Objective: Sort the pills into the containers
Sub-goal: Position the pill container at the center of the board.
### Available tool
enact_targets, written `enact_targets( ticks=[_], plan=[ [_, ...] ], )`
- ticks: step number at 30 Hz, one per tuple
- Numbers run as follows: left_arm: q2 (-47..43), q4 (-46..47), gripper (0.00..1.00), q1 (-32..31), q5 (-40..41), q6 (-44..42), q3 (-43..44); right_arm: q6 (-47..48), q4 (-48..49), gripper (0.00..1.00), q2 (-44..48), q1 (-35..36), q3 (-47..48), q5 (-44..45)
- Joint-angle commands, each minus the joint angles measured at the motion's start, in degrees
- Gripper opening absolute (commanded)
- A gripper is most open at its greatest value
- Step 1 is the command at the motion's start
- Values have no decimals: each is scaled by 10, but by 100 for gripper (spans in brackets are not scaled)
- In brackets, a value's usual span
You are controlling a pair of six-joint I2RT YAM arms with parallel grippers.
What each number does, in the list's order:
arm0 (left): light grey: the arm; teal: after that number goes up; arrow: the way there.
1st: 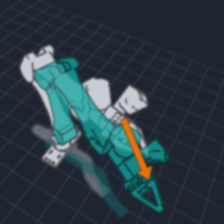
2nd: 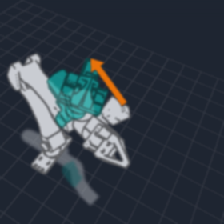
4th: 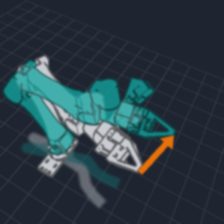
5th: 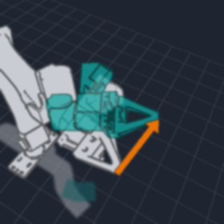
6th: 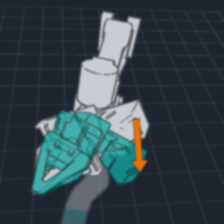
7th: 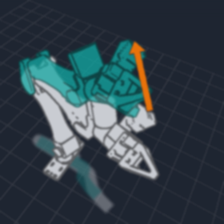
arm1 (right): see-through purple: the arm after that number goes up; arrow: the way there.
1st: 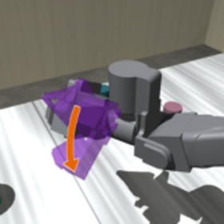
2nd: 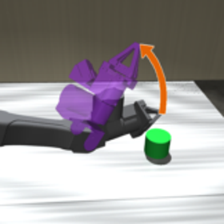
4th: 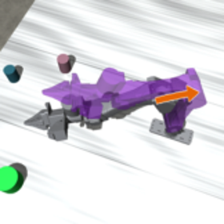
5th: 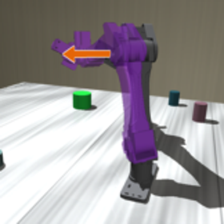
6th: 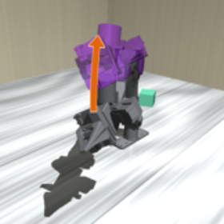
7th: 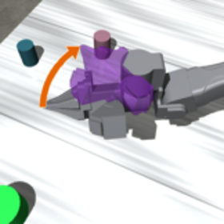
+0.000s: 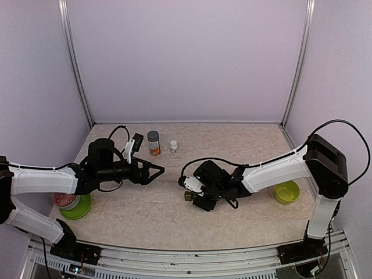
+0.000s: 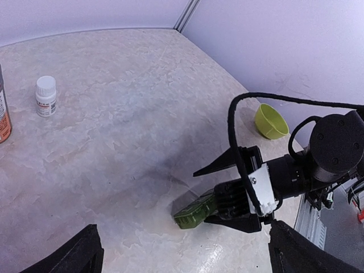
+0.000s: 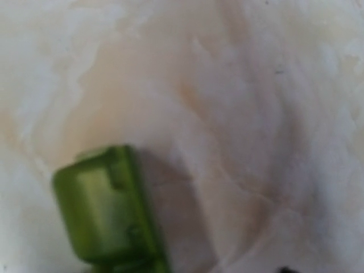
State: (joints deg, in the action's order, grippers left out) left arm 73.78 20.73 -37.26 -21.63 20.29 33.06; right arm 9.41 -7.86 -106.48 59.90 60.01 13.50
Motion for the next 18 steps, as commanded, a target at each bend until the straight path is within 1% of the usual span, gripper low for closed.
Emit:
enact_targets(
  ticks=[1,2,3,9,14,18],
  plan=[
    [13,25,99,4,-6,3,-4,19,15,56,-3,3,-10,-18],
    [15,28,99,4,-7,5,-5,24,22,49,-2,3,-13,-20],
    [16,30,99,4,-8,5,-7,28,28,47,-1,3,-16,-20],
    [17,35,99,4,-7,5,-10,66,69,46,9,3,-36,10],
    [19,39,99,4,-4,5,-12,116,110,44,0,-1,-42,70],
    [24,45,99,4,-5,5,-14,171,163,42,-11,-17,-42,123]
  ],
)
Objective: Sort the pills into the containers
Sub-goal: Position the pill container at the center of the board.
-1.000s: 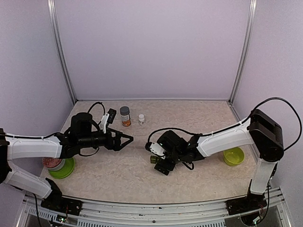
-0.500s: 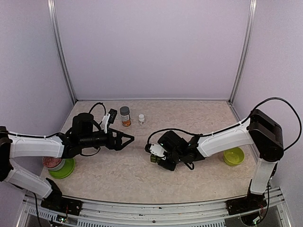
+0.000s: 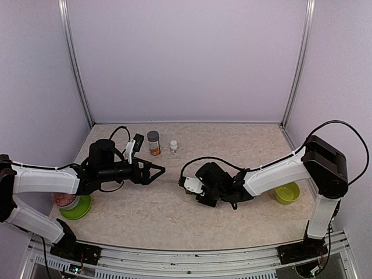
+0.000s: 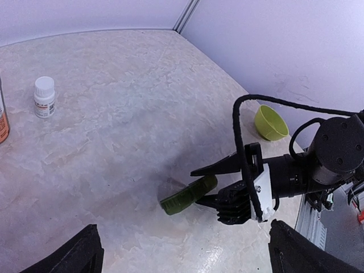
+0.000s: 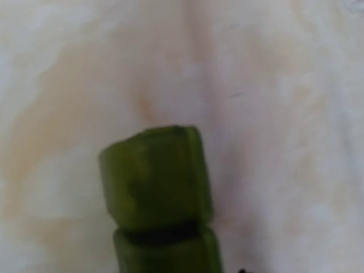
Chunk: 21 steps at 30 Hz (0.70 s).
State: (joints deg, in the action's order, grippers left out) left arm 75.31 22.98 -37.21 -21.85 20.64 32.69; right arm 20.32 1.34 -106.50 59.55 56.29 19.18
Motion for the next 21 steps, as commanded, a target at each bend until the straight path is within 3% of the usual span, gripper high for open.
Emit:
enact_targets(
  ticks=[1,7,15,21],
  plan=[
    [10,24,99,4,-2,2,-12,73,85,42,-13,-18,-4,74],
    [13,33,99,4,-4,2,-18,139,150,39,-33,-44,6,55],
    [-1,23,99,6,-4,2,-23,144,1,63,-23,-73,72,-120],
    [12,17,99,9,13,9,-10,81,-84,72,-18,-111,129,-150]
  ],
)
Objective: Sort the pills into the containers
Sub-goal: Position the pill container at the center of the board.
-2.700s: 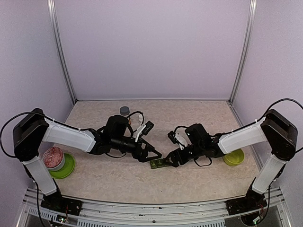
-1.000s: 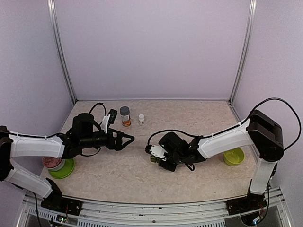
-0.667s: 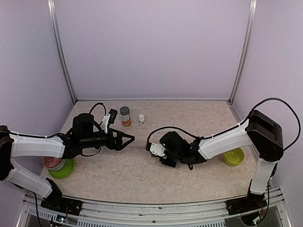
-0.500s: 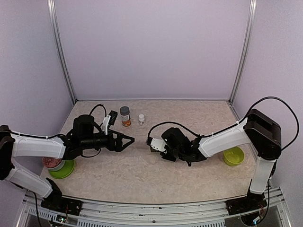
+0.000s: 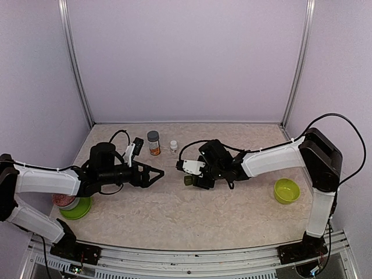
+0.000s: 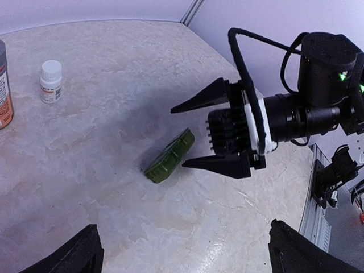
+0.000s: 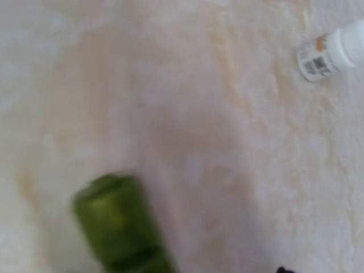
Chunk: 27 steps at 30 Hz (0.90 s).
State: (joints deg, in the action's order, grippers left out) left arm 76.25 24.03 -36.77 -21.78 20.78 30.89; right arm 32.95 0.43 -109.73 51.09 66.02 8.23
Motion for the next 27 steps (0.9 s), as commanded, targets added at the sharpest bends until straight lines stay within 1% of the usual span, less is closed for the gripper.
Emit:
enact_targets(
  ticks=[1,3,6,10,17,23,27],
  plan=[
    [11,9,99,5,15,17,13,-62,-83,73,16,-32,33,-52],
    [33,26,99,5,7,28,24,-103,-92,76,24,-38,27,-55],
    [86,62,99,4,-27,42,49,-169,-97,82,44,-42,6,-69],
    [168,105,99,-4,-70,53,92,-243,-82,86,69,-44,-35,-80],
    [286,138,99,-31,-135,61,179,-338,-81,88,52,-51,-54,-73],
    [342,136,99,-37,-143,62,227,-391,-66,89,38,-77,-65,-64],
    [370,131,99,-38,-151,60,249,-409,-57,89,27,-90,-69,-61]
  ],
)
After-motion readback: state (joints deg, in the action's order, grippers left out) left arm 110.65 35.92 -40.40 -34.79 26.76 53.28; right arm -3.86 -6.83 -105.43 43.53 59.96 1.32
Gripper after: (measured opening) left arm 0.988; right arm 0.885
